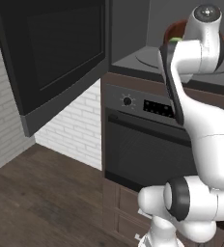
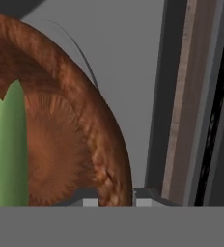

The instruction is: Pick the corn from the sink and place it in the bowl. Then pick the bowl and place it in the microwave. Then close the microwave door and press the start button.

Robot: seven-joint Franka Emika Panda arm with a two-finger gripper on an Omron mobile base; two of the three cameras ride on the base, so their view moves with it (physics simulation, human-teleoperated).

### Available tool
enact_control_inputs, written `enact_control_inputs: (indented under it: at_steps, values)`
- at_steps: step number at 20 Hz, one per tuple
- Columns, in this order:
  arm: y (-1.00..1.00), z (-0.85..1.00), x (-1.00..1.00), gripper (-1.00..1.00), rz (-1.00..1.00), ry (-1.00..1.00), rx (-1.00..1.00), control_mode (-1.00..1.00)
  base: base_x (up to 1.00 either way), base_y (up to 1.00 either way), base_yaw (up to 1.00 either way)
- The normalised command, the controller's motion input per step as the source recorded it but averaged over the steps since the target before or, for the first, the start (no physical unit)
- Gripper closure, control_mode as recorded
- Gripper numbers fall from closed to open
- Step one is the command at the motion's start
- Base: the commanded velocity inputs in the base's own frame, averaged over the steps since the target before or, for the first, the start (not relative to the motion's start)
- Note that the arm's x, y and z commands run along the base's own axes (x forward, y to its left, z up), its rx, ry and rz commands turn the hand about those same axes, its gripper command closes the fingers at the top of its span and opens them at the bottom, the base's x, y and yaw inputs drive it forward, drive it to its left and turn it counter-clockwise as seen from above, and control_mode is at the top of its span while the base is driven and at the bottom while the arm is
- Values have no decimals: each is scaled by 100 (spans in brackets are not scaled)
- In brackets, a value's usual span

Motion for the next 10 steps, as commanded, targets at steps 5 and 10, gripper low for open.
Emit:
enact_control_inputs:
  at_steps: [5, 10]
  values:
    - [0, 0, 18, 100, 0, 0, 0, -100, 0, 0, 0]
    - [0, 0, 45, 100, 0, 1, 0, -100, 0, 0, 0]
